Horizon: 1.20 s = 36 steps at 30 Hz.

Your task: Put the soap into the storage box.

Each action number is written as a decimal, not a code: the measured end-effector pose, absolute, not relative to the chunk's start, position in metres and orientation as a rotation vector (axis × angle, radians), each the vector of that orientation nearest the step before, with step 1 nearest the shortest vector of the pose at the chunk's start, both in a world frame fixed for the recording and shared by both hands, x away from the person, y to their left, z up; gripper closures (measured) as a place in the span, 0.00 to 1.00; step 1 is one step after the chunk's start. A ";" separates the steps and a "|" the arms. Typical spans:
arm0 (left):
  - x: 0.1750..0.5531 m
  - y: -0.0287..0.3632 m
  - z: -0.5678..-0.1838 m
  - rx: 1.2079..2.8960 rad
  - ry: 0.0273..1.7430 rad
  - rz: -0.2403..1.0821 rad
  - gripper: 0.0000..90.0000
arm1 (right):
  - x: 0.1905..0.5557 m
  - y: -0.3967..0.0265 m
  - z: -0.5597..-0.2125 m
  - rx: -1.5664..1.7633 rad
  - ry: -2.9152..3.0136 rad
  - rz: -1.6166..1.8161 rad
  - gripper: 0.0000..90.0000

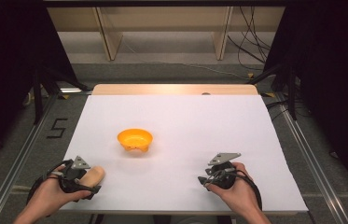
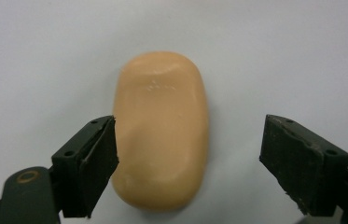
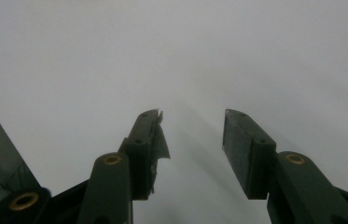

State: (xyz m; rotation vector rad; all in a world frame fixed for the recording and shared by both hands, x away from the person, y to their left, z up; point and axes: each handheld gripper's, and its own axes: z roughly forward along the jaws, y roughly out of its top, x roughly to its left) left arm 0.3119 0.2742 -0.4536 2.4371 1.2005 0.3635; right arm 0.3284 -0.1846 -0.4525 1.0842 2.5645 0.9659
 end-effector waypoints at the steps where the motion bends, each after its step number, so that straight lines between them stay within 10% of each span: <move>1: 0.312 0.275 -0.454 2.462 1.187 0.365 0.21 | 0.326 -0.187 -0.452 1.130 2.546 0.949 0.63; 36: 0.369 0.268 -0.445 2.756 1.264 0.162 0.22 | 0.323 -0.198 -0.451 1.227 2.506 0.937 0.61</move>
